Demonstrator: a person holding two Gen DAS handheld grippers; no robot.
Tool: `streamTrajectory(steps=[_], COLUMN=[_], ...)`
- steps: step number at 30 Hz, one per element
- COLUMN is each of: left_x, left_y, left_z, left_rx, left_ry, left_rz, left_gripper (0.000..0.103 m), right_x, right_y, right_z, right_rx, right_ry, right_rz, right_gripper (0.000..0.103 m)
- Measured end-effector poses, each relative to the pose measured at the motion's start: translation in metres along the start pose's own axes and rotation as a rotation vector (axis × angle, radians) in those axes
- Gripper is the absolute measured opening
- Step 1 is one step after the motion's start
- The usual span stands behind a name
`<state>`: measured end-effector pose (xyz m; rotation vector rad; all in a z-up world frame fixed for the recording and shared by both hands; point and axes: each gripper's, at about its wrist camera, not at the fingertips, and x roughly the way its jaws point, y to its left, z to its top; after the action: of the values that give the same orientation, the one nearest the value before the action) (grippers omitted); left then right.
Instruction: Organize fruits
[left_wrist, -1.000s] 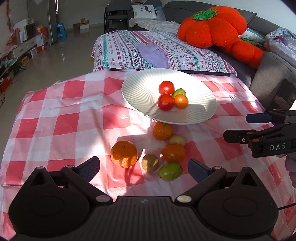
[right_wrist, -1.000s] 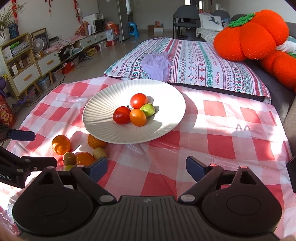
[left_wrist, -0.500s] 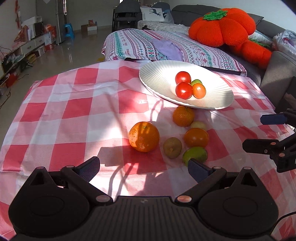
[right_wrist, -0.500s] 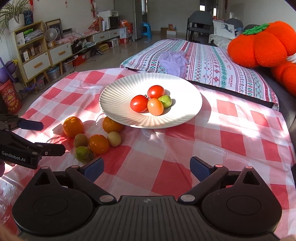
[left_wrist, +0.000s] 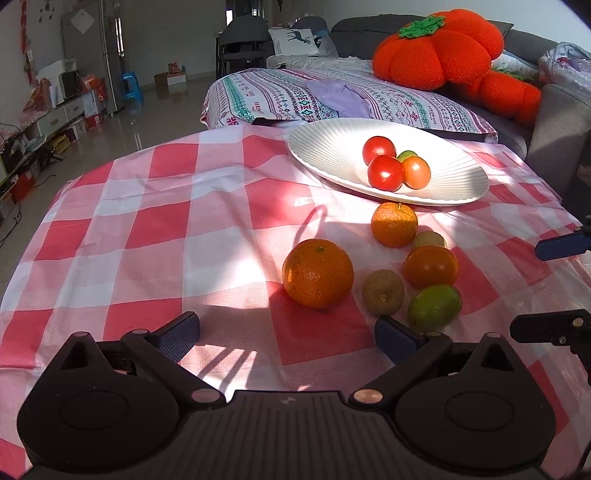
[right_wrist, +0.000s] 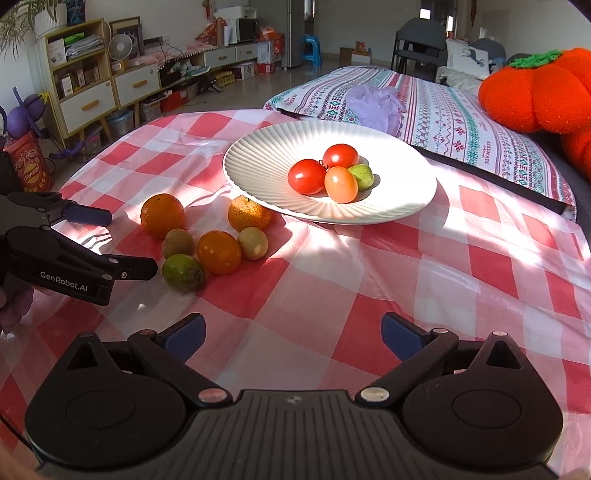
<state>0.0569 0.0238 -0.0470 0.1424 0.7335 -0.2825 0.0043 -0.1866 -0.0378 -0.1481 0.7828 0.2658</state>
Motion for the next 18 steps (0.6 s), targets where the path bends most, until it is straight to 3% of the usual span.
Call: streamTrajectory(steps=[7,14,18], left_x=[0.006,0.005,0.003], left_y=[0.0,-0.002,0.0], left_z=[0.003,0.004,0.006], left_rx=[0.002,0.023,0.019], left_ry=[-0.042,-0.07,-0.083], left_rz=[-0.016,-0.048,-0.076], left_gripper=[0.097,0.076,0.062], right_x=[0.007,0.009,0.01], right_y=[0.025,0.047,0.053], right_z=[-0.007,-0.007,-0.002], right_rx=[-0.064,-0.116,-0.119], right_ry=[0.008,-0.026,-0.042], right_rz=[0.056,0.103,0.124], right_gripper=[0.101,0.096,0.082])
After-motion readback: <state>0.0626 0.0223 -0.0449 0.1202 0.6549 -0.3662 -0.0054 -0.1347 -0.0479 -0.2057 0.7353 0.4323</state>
